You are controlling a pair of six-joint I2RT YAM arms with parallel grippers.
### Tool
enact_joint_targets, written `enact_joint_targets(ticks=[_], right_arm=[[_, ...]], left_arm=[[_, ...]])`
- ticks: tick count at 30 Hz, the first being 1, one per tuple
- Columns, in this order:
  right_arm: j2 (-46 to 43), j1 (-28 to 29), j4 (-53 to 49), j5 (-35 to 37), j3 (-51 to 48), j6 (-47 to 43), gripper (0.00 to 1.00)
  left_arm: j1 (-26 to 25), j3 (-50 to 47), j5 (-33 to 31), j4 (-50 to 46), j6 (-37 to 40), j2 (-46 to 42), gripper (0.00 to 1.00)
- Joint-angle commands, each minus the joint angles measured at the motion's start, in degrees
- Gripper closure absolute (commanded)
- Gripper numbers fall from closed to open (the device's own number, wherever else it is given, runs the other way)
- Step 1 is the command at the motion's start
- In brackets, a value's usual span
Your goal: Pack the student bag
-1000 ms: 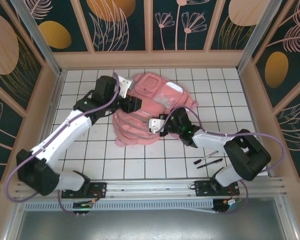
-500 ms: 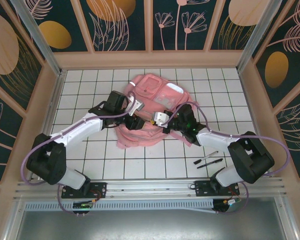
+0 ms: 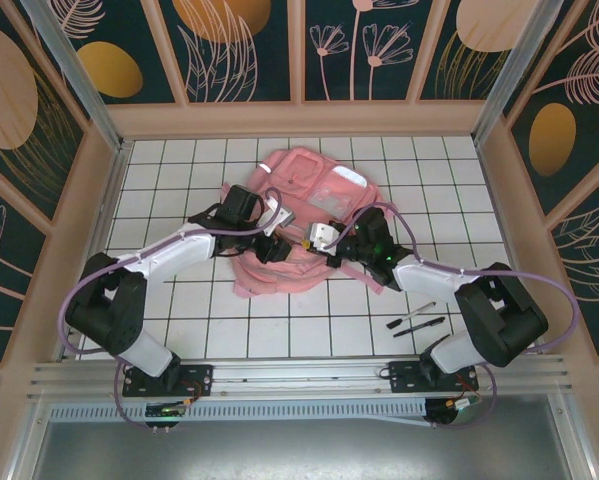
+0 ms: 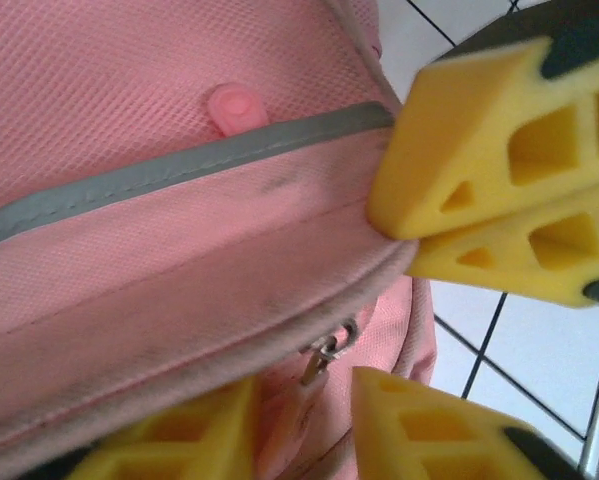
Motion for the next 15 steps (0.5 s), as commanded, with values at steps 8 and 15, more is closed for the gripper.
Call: enact_joint_targets(ticks=[8, 15], right_arm=[[-4.72, -1.92, -13.98, 2.49, 2.25, -15.70, 1.00], [-8.98, -5.44, -18.59, 2.06, 0.24, -15.78, 0.84]], left_arm=[[2.96, -6.93, -12.44, 7.81, 4.07, -7.75, 1.00], [3.19, -8.28, -6.96, 5.05, 10.12, -8.83, 1.00]])
